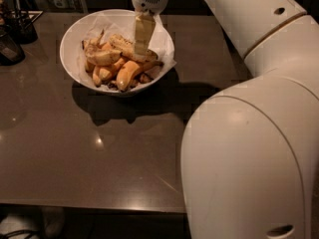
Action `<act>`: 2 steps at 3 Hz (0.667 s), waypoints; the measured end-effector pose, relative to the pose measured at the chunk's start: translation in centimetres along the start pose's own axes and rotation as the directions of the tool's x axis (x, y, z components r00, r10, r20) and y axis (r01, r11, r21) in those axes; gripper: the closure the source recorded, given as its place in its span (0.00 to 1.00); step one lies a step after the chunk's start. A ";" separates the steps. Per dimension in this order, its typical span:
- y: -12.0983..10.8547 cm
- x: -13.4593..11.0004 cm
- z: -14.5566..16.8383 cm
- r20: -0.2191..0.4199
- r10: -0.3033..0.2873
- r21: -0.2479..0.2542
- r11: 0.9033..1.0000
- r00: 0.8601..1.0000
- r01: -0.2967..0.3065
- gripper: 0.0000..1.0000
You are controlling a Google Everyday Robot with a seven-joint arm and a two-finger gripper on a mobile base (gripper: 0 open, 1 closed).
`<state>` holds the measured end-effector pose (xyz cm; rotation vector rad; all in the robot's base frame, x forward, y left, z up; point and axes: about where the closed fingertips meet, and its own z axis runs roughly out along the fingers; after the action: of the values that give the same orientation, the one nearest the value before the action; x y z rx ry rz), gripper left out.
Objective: Pick banana from white bowl
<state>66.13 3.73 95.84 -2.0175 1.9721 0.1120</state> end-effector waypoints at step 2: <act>0.0 -0.7 1.8 0.076 0.019 -0.070 0.997 0.997 -0.013 0.29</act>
Offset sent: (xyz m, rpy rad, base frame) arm -0.0217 -0.0018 -0.0229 0.0621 0.2273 0.0511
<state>66.39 4.95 94.34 -2.0090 1.9628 0.2614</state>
